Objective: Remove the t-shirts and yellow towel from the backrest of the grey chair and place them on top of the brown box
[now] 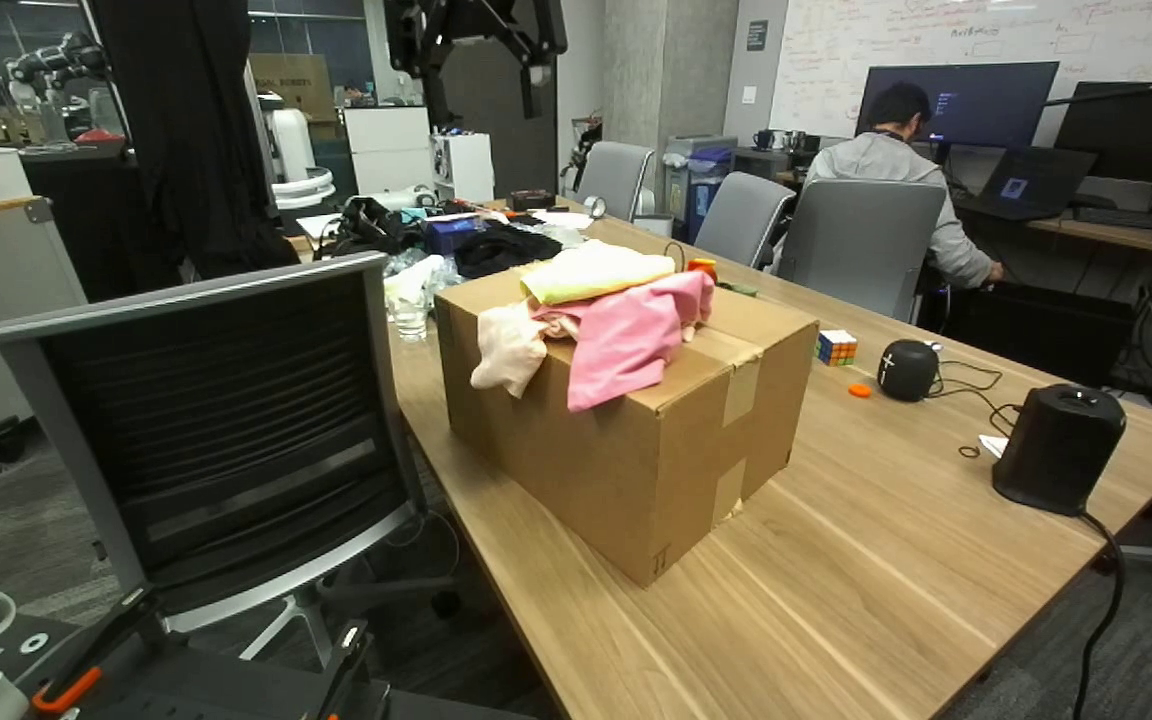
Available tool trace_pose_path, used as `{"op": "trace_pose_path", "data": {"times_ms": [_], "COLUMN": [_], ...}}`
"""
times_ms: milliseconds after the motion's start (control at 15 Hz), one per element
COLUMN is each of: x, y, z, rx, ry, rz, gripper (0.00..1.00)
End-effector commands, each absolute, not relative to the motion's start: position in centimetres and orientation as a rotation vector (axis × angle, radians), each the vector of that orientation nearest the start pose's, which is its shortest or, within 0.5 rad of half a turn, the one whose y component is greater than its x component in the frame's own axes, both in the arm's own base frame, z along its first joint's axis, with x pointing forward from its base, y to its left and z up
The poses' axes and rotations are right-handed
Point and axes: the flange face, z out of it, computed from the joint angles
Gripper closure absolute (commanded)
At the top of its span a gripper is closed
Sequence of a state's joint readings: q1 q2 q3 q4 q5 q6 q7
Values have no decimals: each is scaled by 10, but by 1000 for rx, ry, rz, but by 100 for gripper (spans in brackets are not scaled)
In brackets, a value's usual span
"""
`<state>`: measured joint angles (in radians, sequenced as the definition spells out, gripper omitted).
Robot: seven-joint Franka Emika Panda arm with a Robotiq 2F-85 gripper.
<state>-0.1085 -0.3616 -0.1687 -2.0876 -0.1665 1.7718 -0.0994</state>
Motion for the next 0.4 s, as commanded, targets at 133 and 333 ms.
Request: {"op": "trace_pose_path", "data": {"times_ms": [133, 333], "x": [346, 351], "y": [-157, -160], "z": [574, 570], "rx": [-3081, -3089], "ry": [29, 68], "rz": [-28, 20], "gripper": [0, 0]}}
